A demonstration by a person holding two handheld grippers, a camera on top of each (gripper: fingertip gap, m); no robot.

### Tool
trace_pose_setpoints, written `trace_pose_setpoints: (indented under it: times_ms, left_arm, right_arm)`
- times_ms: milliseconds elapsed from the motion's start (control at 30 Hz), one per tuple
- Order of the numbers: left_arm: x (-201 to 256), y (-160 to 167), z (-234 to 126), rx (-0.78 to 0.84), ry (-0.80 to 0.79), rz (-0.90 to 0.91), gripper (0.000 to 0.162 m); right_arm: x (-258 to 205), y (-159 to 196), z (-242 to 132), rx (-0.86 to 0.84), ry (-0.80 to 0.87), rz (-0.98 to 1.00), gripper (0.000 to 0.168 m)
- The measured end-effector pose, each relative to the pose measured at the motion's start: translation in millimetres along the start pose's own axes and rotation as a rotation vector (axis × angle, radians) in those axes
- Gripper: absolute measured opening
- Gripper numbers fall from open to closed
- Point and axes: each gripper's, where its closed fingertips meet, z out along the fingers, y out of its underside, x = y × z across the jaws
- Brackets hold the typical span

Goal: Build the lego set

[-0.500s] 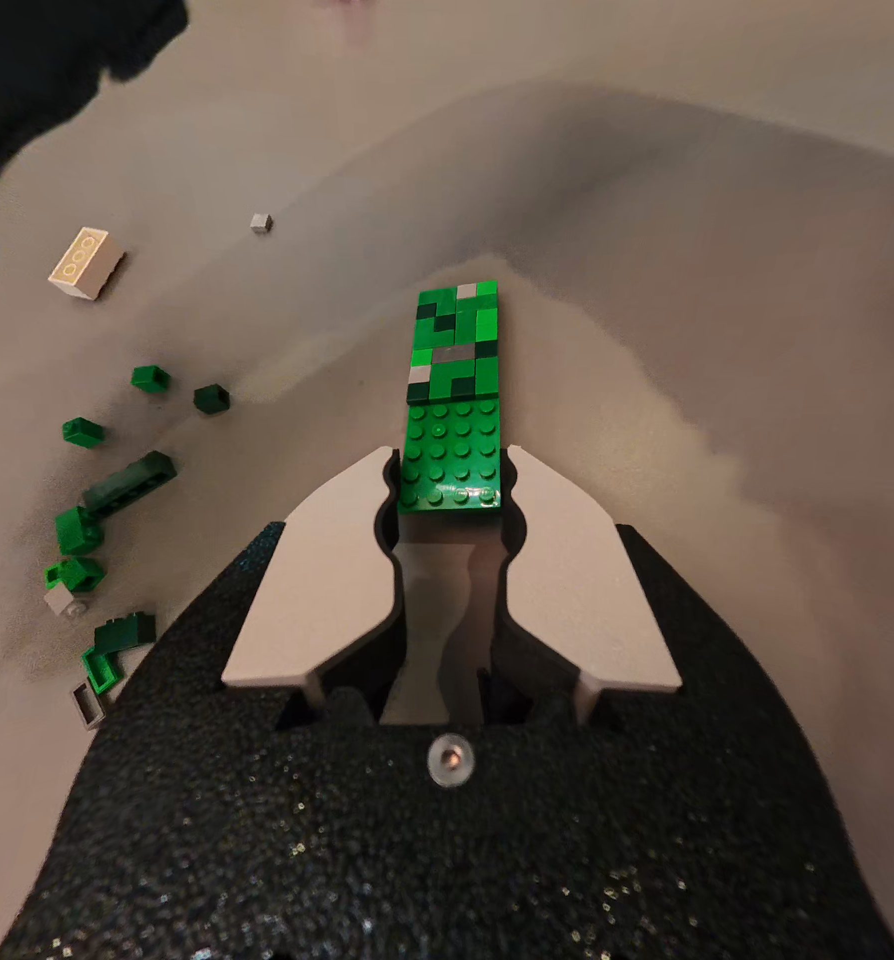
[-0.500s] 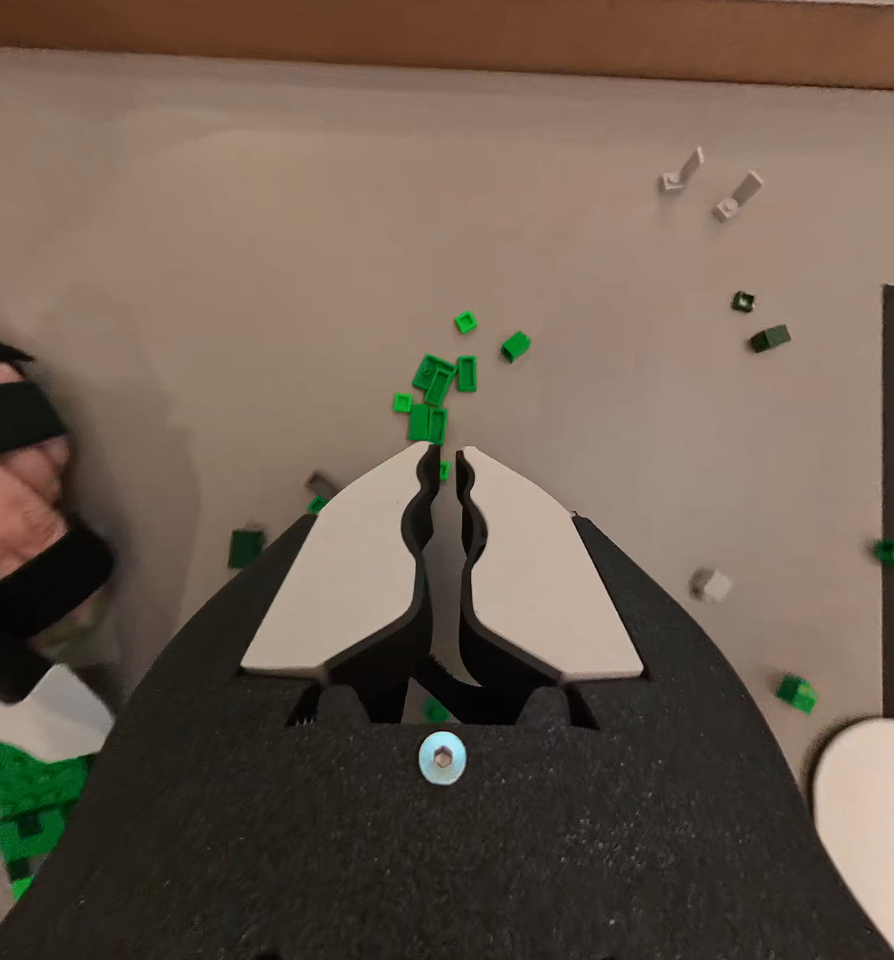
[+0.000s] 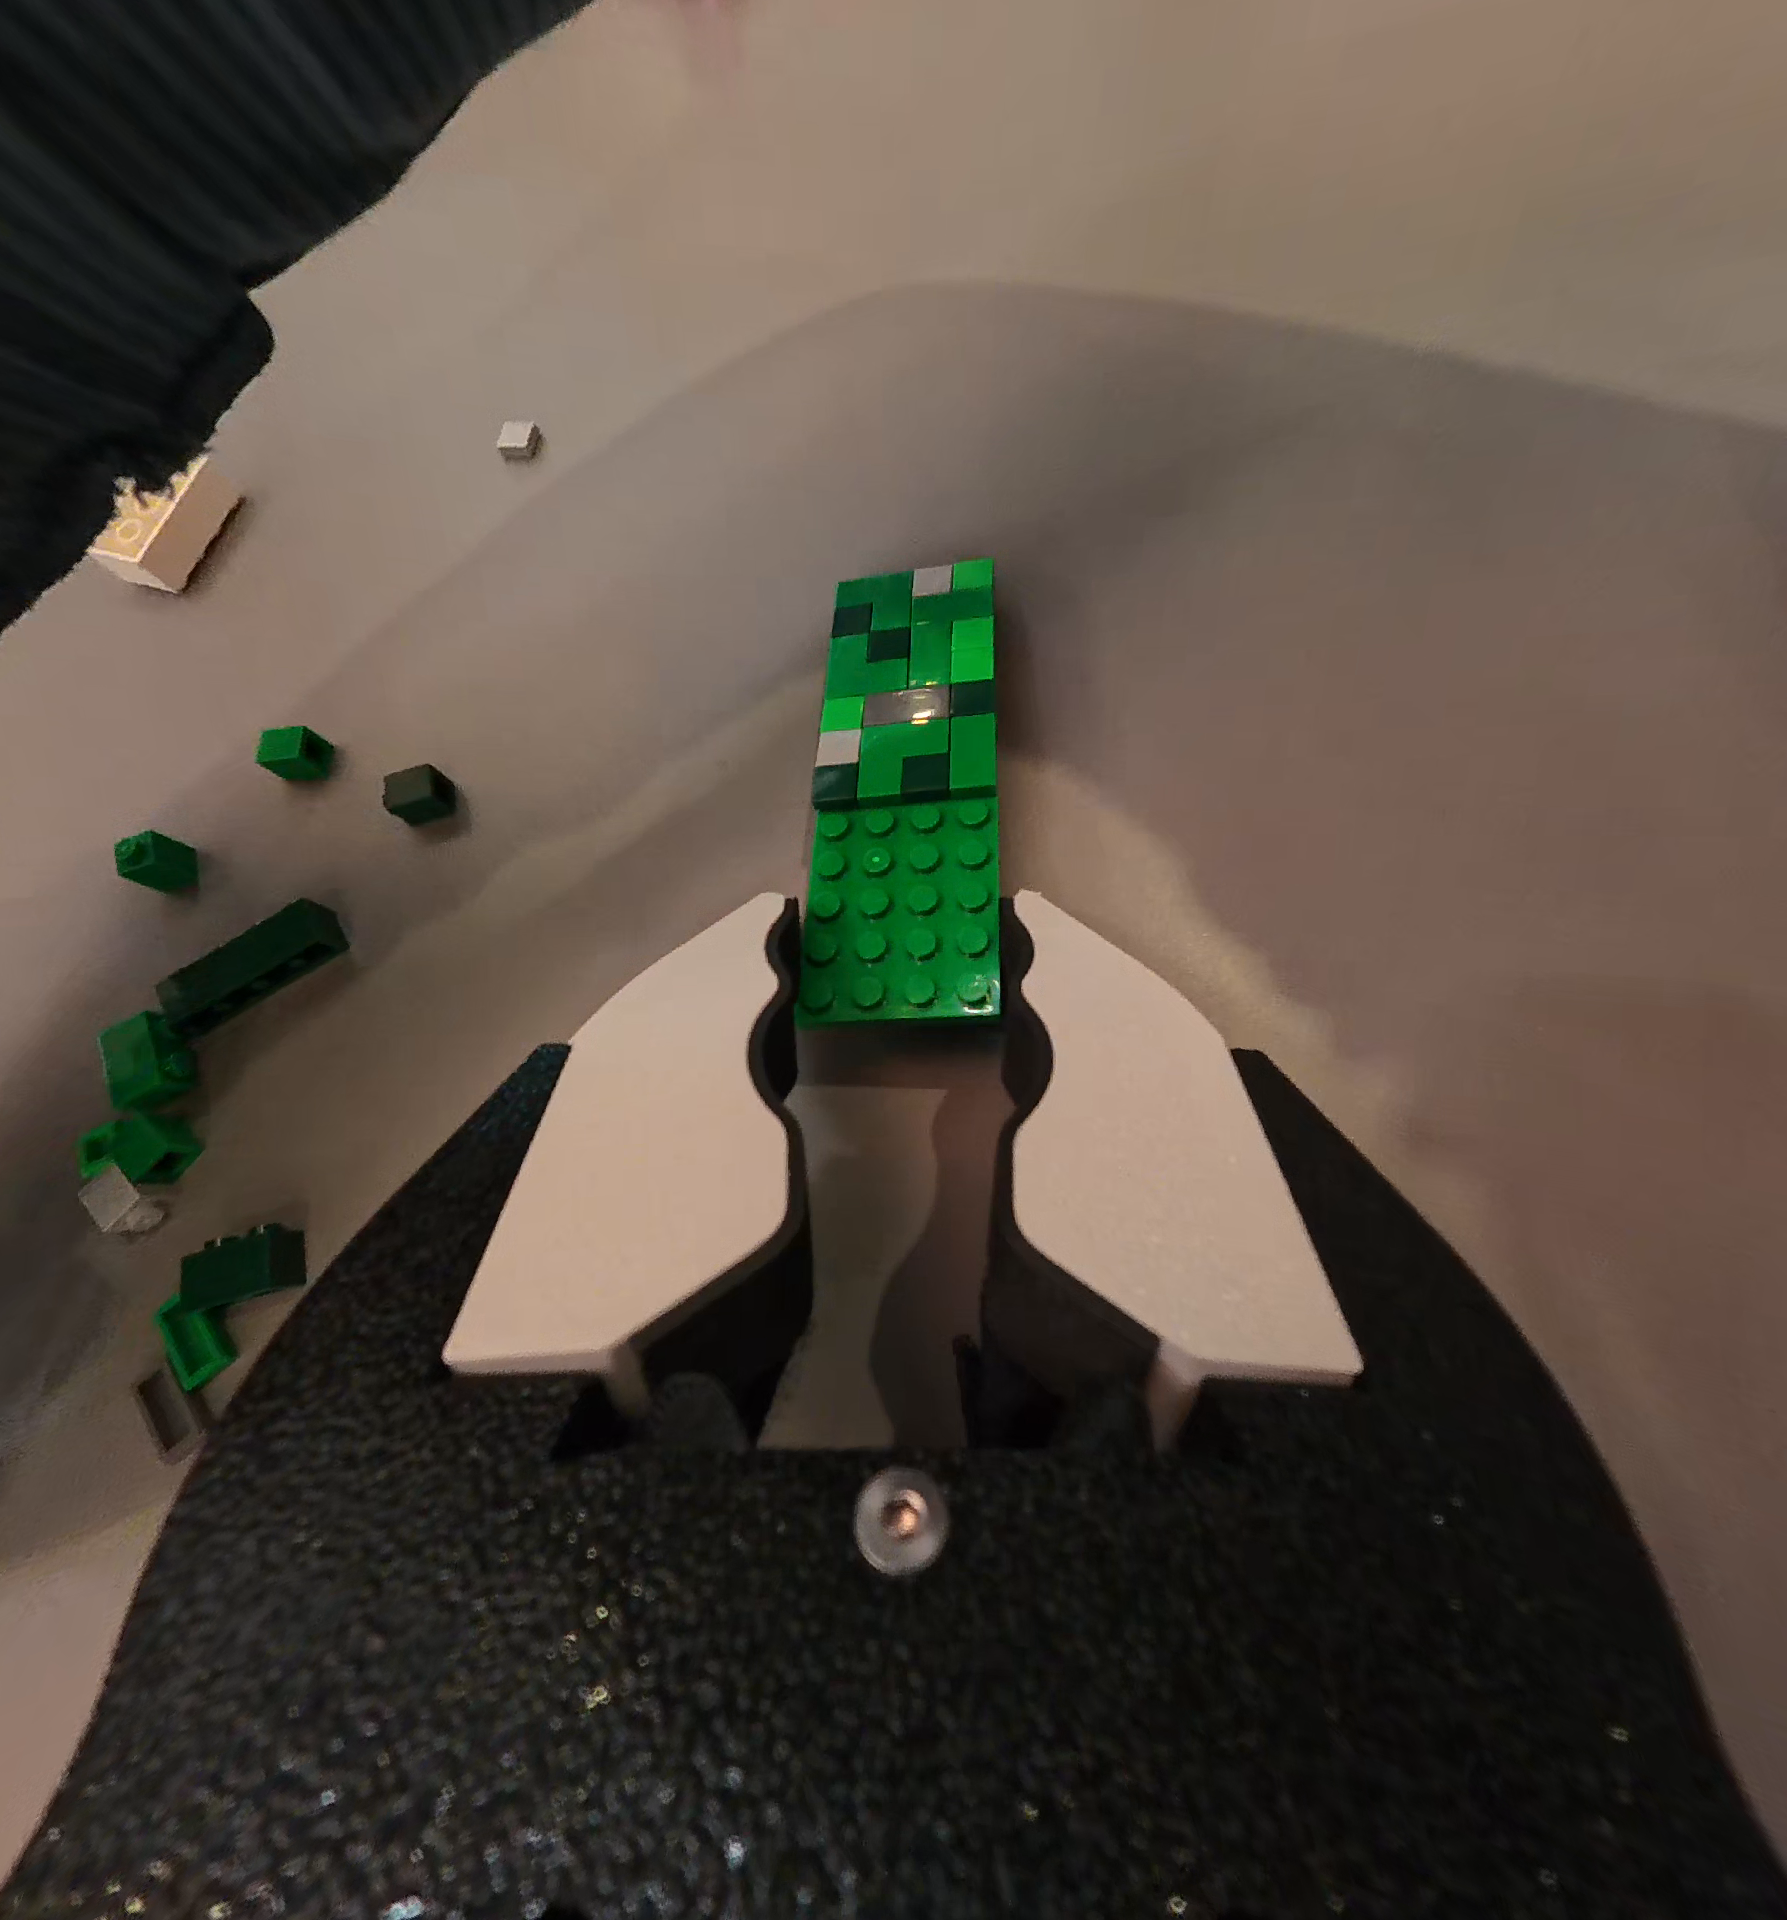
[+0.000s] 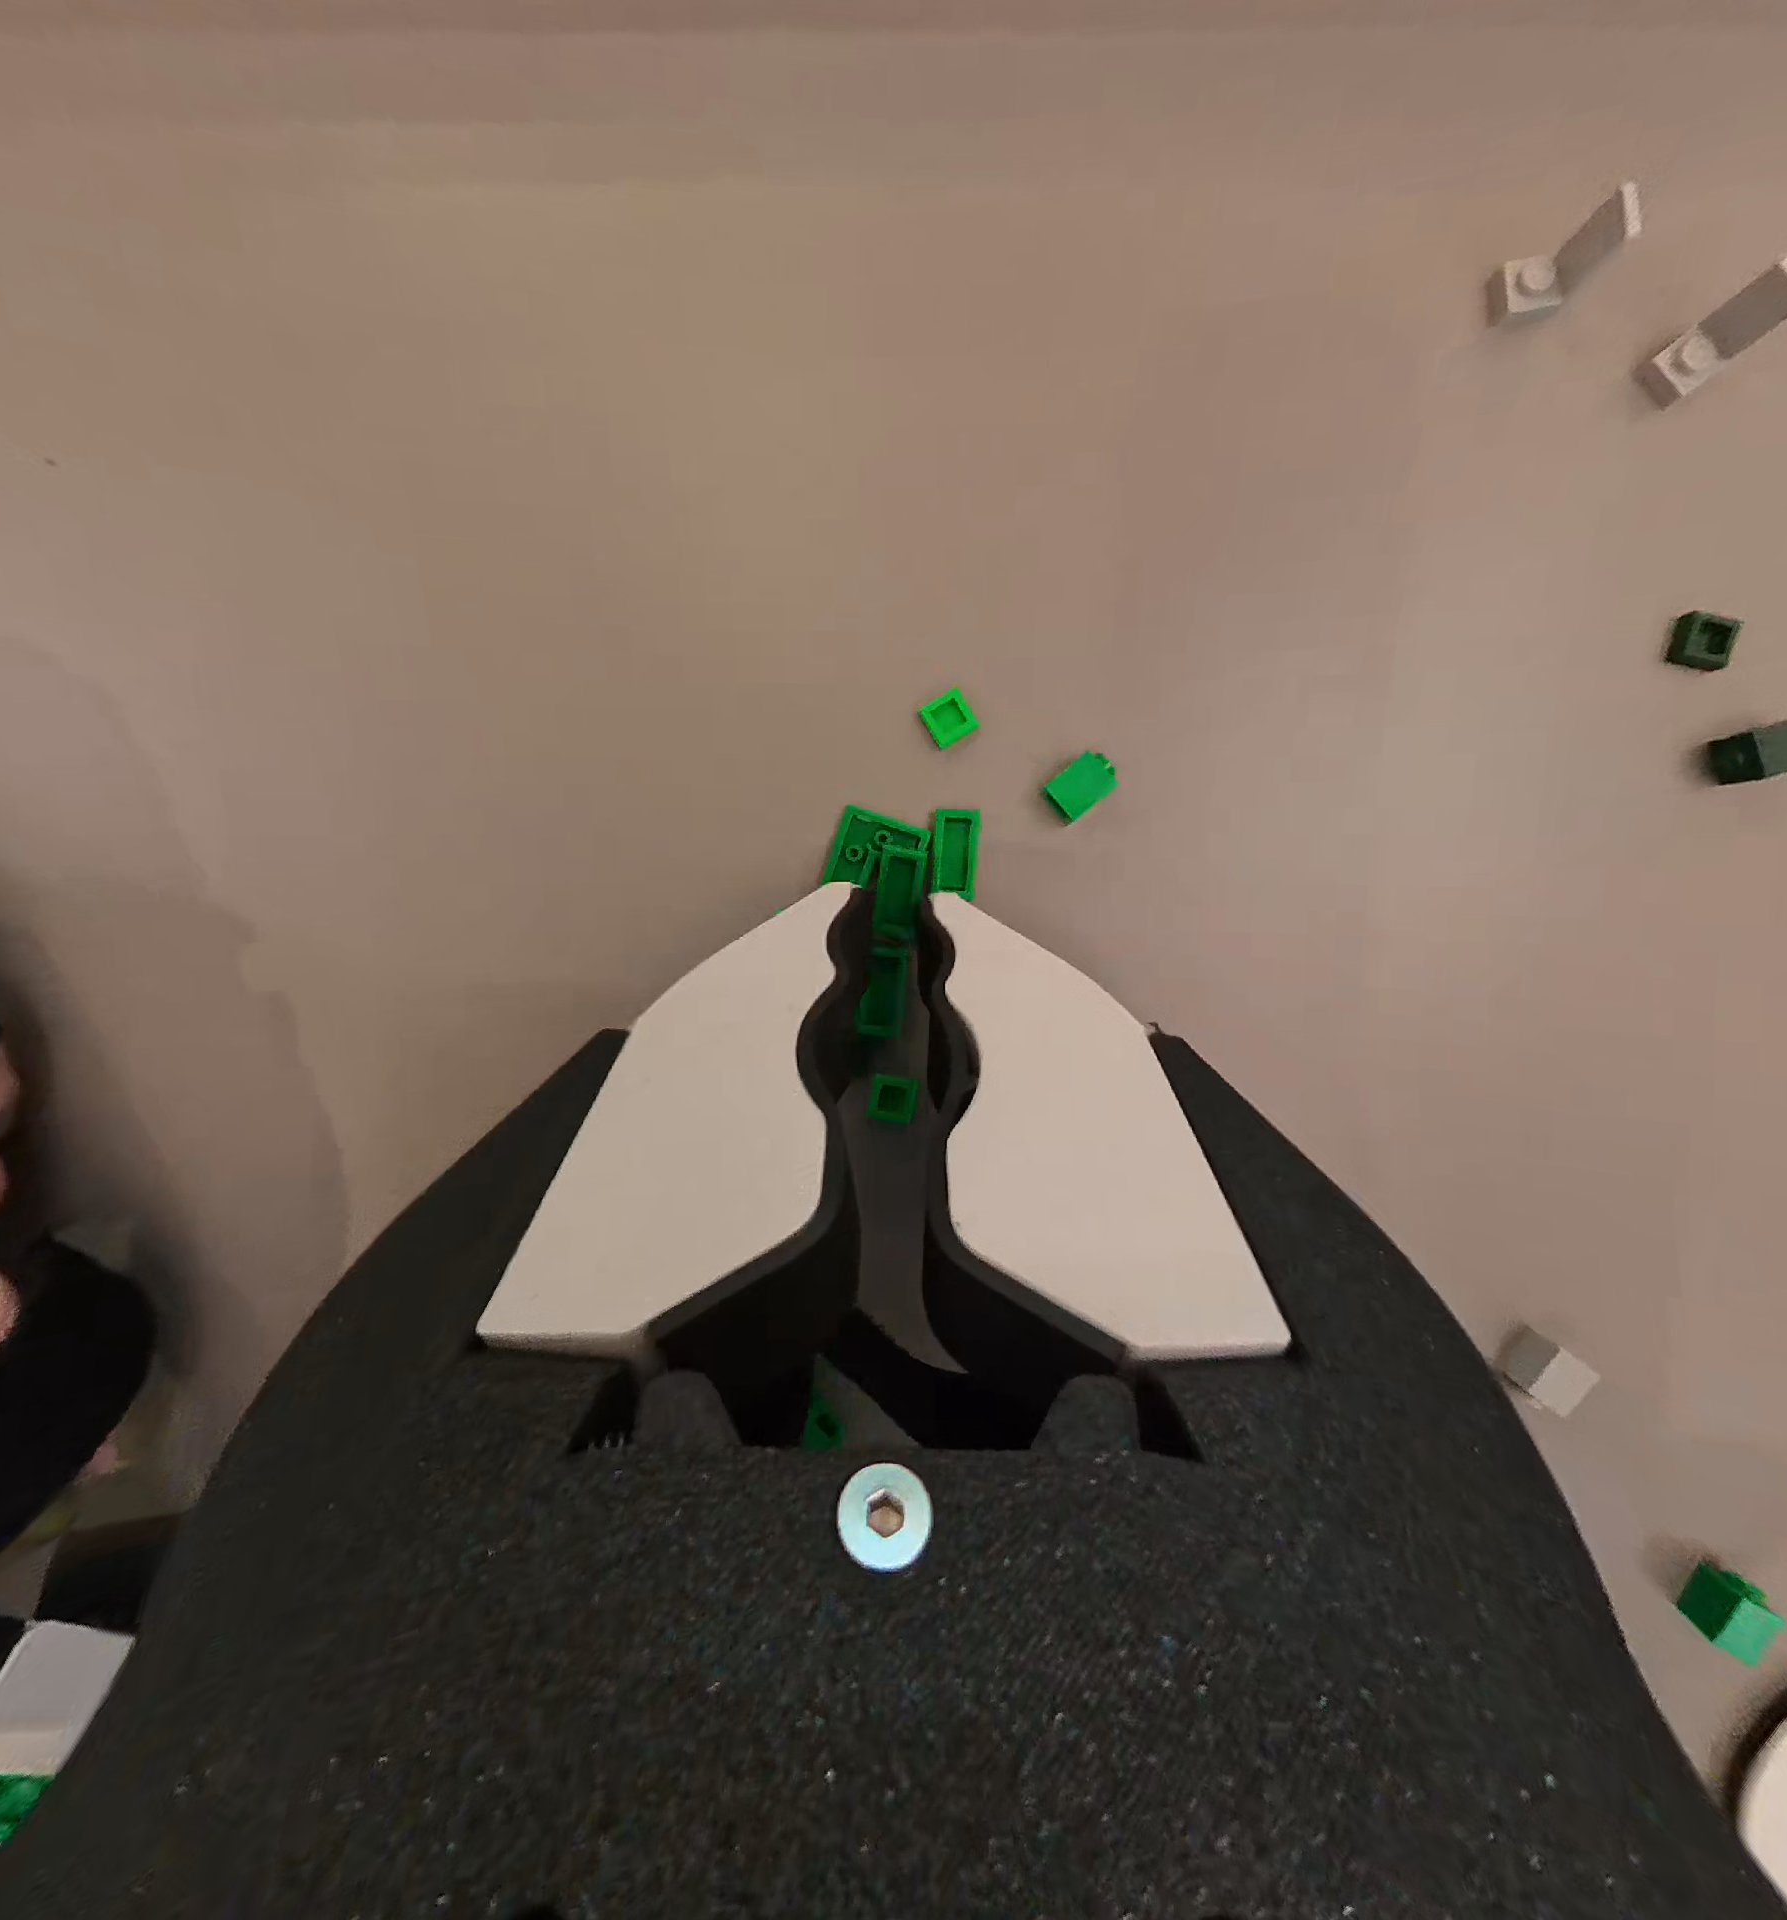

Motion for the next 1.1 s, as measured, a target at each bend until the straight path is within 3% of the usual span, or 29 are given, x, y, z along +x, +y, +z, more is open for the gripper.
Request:
trace_pose_setpoints:
  times_ms: [300,433,567,667,800,1100]
  left_arm:
    - [0.2,0.2,-0.4,-0.001,0.003,-0.006,0.036]
    - [0.3,0.1,-0.4,-0.001,0.004,-0.007,0.036]
    - [-4.6,-1.1,-1.8,0.011,-0.043,0.006,0.036]
    - [-13.3,-16.0,-11.8,0.132,-0.088,-0.042,0.036]
    - [-22.7,-32.9,-25.8,0.285,-0.114,-0.144,0.035]
    - [-13.8,-24.7,-13.5,0.166,-0.145,-0.012,0.035]
  right_arm:
    - [-12.3,21.0,-38.9,0.082,0.057,-0.197,0.007]
    - [-27.5,64.8,-77.9,-0.011,0.020,-0.237,0.007]
    - [-60.6,120.1,-124.8,-0.180,-0.126,-0.212,0.007]
    - [-80.3,149.6,-146.6,-0.239,-0.122,-0.185,0.007]
    - [-107.8,175.1,-146.1,-0.236,-0.122,-0.190,0.007]
    - [-129.6,190.5,-135.7,-0.226,-0.158,-0.157,0.007]
